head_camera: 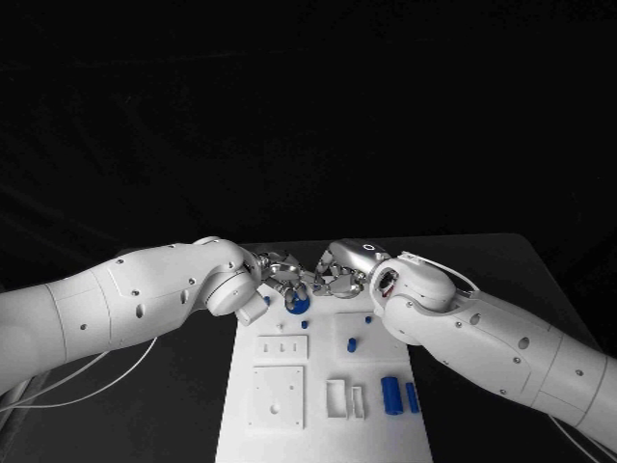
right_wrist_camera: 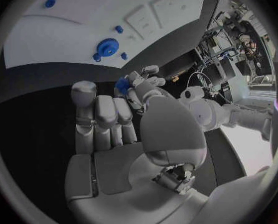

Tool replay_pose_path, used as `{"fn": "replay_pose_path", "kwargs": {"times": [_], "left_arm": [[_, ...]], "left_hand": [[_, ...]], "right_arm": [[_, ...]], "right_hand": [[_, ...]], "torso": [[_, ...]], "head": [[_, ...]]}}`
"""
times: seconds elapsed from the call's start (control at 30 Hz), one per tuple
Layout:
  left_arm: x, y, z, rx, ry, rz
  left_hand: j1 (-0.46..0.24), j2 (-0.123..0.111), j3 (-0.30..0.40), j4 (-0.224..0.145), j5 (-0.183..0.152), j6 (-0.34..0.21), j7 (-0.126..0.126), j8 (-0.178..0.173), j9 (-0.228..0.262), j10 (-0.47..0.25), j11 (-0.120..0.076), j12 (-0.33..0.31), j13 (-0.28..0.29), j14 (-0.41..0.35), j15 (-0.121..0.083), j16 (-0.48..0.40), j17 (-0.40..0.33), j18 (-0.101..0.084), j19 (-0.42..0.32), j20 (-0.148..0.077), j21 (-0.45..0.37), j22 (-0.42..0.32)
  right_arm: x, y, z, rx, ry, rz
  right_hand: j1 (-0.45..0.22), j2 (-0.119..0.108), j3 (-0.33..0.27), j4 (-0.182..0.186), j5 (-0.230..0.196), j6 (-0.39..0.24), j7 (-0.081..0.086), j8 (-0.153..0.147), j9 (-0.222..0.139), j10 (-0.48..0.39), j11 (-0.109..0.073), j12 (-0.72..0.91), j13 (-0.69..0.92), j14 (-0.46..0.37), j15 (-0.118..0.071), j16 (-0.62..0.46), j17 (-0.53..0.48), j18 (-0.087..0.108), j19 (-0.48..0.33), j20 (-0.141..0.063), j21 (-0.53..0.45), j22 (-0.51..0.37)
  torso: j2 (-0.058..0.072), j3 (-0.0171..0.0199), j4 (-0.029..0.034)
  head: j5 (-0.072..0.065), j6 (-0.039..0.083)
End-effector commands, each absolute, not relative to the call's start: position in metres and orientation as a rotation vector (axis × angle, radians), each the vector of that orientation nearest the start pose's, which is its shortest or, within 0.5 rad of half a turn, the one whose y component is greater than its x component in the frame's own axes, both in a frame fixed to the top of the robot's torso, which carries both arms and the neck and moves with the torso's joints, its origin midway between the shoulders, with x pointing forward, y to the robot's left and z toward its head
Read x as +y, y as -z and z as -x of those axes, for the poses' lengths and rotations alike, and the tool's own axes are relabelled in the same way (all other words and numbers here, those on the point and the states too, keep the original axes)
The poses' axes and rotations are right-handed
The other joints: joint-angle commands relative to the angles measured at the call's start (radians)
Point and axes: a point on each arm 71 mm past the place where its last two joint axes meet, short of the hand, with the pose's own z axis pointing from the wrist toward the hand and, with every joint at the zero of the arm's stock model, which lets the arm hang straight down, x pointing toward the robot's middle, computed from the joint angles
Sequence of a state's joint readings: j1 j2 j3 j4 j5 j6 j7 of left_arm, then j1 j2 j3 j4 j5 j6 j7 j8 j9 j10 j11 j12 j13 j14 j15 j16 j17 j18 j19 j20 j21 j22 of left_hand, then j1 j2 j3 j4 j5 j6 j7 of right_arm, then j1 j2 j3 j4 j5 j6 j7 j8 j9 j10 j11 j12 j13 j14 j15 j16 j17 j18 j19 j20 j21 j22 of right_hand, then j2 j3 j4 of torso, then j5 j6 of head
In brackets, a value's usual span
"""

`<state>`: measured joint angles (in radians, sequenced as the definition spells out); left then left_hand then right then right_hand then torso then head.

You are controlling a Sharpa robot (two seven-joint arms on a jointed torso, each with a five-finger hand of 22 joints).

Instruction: Assemble the parts on the task board

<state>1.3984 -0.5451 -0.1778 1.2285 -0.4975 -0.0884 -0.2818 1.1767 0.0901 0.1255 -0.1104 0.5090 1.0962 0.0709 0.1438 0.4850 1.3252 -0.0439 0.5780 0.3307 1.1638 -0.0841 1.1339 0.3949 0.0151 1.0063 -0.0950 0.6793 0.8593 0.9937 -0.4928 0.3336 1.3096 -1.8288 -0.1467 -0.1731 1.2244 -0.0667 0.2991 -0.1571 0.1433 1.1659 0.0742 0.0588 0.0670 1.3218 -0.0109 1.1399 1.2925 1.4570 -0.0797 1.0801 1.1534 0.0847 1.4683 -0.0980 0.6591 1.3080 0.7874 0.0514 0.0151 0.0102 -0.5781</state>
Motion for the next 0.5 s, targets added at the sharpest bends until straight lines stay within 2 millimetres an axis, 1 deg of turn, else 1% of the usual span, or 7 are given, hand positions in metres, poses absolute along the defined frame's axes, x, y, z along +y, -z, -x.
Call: {"fn": "replay_pose_path", "kwargs": {"times": [0.03,0.13,0.17,0.23,0.33,0.4,0.5], "left_arm": [[0.138,0.176,-0.544,2.129,0.875,0.604],[0.14,0.176,-0.545,2.123,0.855,0.6],[0.14,0.176,-0.545,2.121,0.847,0.598],[0.141,0.176,-0.546,2.118,0.836,0.596],[0.142,0.176,-0.546,2.115,0.813,0.593],[0.143,0.176,-0.546,2.112,0.8,0.593],[0.145,0.176,-0.547,2.109,0.781,0.594]], "left_hand": [[-0.009,-0.001,0.077,-0.071,0.016,0.084,-0.06,-0.019,0.338,0.011,-0.003,-0.003,0.007,0.011,0.001,-0.002,0.009,0.0,0.002,-0.006,0.005,0.008],[-0.016,-0.009,0.079,-0.077,0.051,0.099,-0.064,-0.022,0.346,0.023,-0.007,-0.002,0.011,0.021,-0.003,0.0,0.014,0.001,0.009,-0.009,0.008,0.013],[-0.021,-0.015,0.081,-0.081,0.079,0.105,-0.066,-0.022,0.349,0.029,-0.009,-0.003,0.011,0.026,-0.005,0.0,0.016,0.002,0.013,-0.012,0.011,0.016],[-0.029,-0.019,0.088,-0.088,0.094,0.111,-0.067,-0.027,0.352,0.037,-0.011,-0.008,0.01,0.032,-0.007,-0.005,0.019,0.002,0.015,-0.014,0.013,0.02],[-0.049,-0.027,0.104,-0.107,0.126,0.128,-0.071,-0.037,0.361,0.056,-0.014,-0.019,0.011,0.046,-0.012,-0.012,0.032,0.003,0.022,-0.019,0.018,0.03],[-0.058,-0.028,0.109,-0.116,0.137,0.136,-0.072,-0.044,0.366,0.064,-0.016,-0.024,0.013,0.053,-0.014,-0.017,0.039,0.003,0.025,-0.021,0.02,0.035],[-0.071,-0.027,0.114,-0.131,0.145,0.148,-0.074,-0.059,0.376,0.073,-0.018,-0.033,0.022,0.062,-0.015,-0.028,0.058,0.003,0.029,-0.023,0.018,0.044]], "right_arm": [[-0.097,0.173,-0.521,1.555,-0.631,0.247],[-0.098,0.173,-0.521,1.544,-0.639,0.241],[-0.099,0.173,-0.522,1.54,-0.642,0.238],[-0.1,0.172,-0.522,1.533,-0.646,0.234],[-0.103,0.172,-0.523,1.519,-0.656,0.225],[-0.105,0.172,-0.523,1.511,-0.66,0.221],[-0.111,0.172,-0.523,1.498,-0.665,0.211]], "right_hand": [[-0.009,-0.008,-0.003,0.01,0.006,-0.023,0.006,0.003,-0.003,-0.014,0.002,-0.014,-0.008,-0.003,0.0,-0.009,-0.004,0.002,0.047,-0.004,-0.01,0.006],[-0.018,-0.031,-0.038,0.027,0.018,-0.107,0.028,0.004,-0.004,-0.029,0.016,-0.029,-0.019,-0.008,0.012,-0.026,-0.017,0.008,0.044,0.006,-0.033,-0.002],[-0.012,-0.034,-0.063,0.038,0.024,-0.115,0.031,0.005,-0.004,-0.034,0.017,-0.032,-0.022,-0.009,0.016,-0.03,-0.021,0.014,0.043,0.01,-0.044,-0.006],[-0.008,-0.037,-0.085,0.048,0.027,-0.126,0.034,0.004,-0.004,-0.042,0.019,-0.037,-0.027,-0.012,0.017,-0.037,-0.026,0.018,0.042,0.013,-0.056,-0.009],[0.007,-0.045,-0.153,0.069,0.022,-0.263,0.048,0.002,-0.008,-0.084,0.031,-0.074,-0.056,-0.033,0.028,-0.062,-0.044,0.037,0.029,0.024,-0.132,-0.033],[0.016,-0.064,-0.182,0.09,0.018,-0.374,0.036,0.0,-0.01,-0.142,0.009,-0.145,-0.118,-0.057,0.017,-0.091,-0.065,0.047,0.012,0.023,-0.216,-0.059],[0.051,-0.094,-0.203,0.17,0.03,-0.447,0.035,-0.008,-0.015,-0.16,0.007,-0.132,-0.165,-0.063,0.014,-0.098,-0.075,0.034,0.02,0.014,-0.256,-0.071]], "torso": [[-0.001,0.0006,-0.0008],[-0.001,0.001,-0.0012],[-0.001,0.0014,-0.0013],[-0.002,0.0018,-0.0008],[-0.002,0.0017,-0.0004],[-0.001,0.001,-0.0011],[-0.001,0.0016,-0.0012]], "head": [[-0.001,-0.003],[-0.002,-0.003],[-0.001,-0.002],[-0.001,-0.003],[-0.001,-0.004],[-0.001,-0.004],[0.002,-0.004]]}}
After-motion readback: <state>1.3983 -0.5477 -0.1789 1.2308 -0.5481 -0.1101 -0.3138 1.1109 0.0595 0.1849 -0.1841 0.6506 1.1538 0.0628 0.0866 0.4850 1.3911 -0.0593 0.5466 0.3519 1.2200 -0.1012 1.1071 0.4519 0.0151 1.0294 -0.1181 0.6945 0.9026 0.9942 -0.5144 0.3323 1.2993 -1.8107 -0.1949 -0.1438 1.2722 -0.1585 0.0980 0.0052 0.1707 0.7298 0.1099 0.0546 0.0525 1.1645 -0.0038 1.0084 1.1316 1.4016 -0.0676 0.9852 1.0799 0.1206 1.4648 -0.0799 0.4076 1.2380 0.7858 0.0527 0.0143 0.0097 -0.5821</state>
